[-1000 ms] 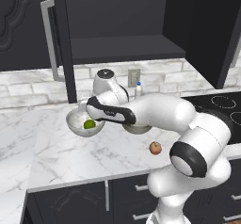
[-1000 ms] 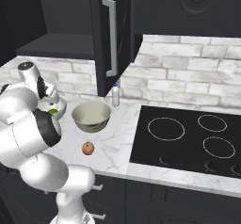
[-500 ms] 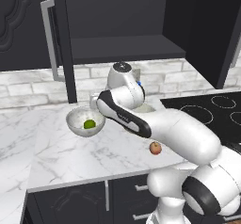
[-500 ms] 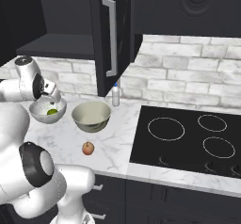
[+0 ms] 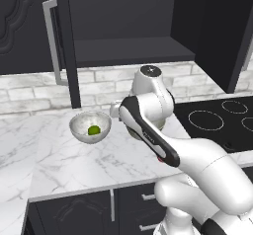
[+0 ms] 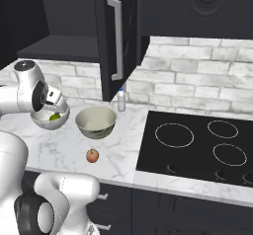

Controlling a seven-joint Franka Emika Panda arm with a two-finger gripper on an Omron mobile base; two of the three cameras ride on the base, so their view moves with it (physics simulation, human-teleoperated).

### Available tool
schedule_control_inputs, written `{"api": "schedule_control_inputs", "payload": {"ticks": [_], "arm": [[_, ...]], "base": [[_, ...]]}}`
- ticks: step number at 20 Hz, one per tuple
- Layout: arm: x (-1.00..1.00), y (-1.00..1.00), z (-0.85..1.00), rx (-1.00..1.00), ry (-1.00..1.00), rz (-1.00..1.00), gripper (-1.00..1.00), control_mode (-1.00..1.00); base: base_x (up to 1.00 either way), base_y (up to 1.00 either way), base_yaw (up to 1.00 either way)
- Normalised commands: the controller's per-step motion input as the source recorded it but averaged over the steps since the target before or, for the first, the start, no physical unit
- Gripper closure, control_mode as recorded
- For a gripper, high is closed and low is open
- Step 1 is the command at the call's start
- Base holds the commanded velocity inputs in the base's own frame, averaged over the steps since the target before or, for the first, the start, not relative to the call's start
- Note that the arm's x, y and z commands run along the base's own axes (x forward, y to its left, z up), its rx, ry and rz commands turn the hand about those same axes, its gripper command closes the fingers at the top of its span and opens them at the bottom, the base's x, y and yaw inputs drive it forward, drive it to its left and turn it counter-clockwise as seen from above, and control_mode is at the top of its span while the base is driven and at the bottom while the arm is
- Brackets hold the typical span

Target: Pick both bowls and place them on the counter. Then place the lime in one bowl and place the peach in the other bowl.

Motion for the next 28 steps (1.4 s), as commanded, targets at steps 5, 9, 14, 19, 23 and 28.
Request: {"api": "schedule_control_inputs", "payload": {"ticks": [5, 9, 14, 19, 23, 28], "arm": [[-0.48, -0.41, 0.1, -0.03, 0.0, 0.0, -1.0, -1.0], [-0.45, -0.4, 0.04, -0.03, 0.0, 0.0, -1.0, -1.0], [-0.27, -0.33, 0.01, -0.04, 0.0, 0.0, -1.0, -1.0], [-0.11, -0.36, -0.01, -0.05, 0.0, 0.0, -1.0, -1.0], [-0.15, -0.38, -0.01, -0.05, 0.0, -0.02, -1.0, -1.0], [-0.11, -0.4, -0.04, -0.02, 0.0, -0.04, -1.0, -1.0]], "base": [[0.0, 0.0, 0.0], [0.0, 0.0, 0.0], [0.0, 0.0, 0.0], [0.0, 0.0, 0.0], [0.0, 0.0, 0.0], [0.0, 0.0, 0.0]]}}
